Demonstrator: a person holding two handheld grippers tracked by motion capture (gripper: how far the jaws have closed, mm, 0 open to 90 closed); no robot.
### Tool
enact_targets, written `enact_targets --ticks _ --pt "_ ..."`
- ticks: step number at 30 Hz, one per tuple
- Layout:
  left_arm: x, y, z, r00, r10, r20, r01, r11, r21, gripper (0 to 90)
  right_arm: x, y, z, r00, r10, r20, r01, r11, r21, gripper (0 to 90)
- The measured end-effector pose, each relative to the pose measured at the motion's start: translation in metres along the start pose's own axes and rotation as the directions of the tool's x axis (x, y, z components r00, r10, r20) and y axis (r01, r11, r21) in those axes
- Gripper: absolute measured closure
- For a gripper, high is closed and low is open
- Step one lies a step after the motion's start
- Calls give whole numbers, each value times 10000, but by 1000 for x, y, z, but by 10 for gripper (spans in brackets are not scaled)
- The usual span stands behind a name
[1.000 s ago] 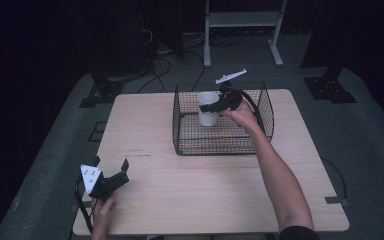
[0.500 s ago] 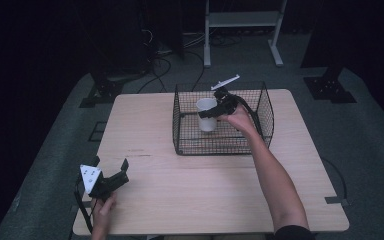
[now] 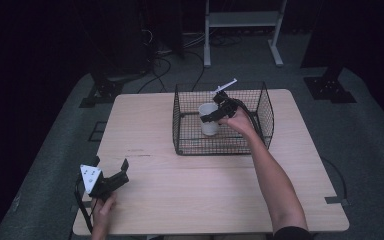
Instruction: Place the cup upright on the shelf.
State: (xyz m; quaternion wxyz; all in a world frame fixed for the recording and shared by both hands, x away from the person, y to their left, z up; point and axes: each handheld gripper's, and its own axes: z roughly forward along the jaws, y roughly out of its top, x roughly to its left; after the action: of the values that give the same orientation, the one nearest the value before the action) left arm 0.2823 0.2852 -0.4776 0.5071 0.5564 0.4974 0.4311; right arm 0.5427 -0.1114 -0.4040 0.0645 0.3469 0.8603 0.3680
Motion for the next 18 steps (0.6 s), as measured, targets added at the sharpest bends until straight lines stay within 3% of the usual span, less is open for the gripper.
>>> enact_targets --ticks 8,18 --pt "0 0 1 10000 1 -48 0 10000 47 0 5 0 -2 9998 -210 -42 211 9997 157 185" --pt "0 0 0 10000 8 -7 -7 10000 13 0 7 0 -4 9994 -309 -127 309 9995 -24 174"
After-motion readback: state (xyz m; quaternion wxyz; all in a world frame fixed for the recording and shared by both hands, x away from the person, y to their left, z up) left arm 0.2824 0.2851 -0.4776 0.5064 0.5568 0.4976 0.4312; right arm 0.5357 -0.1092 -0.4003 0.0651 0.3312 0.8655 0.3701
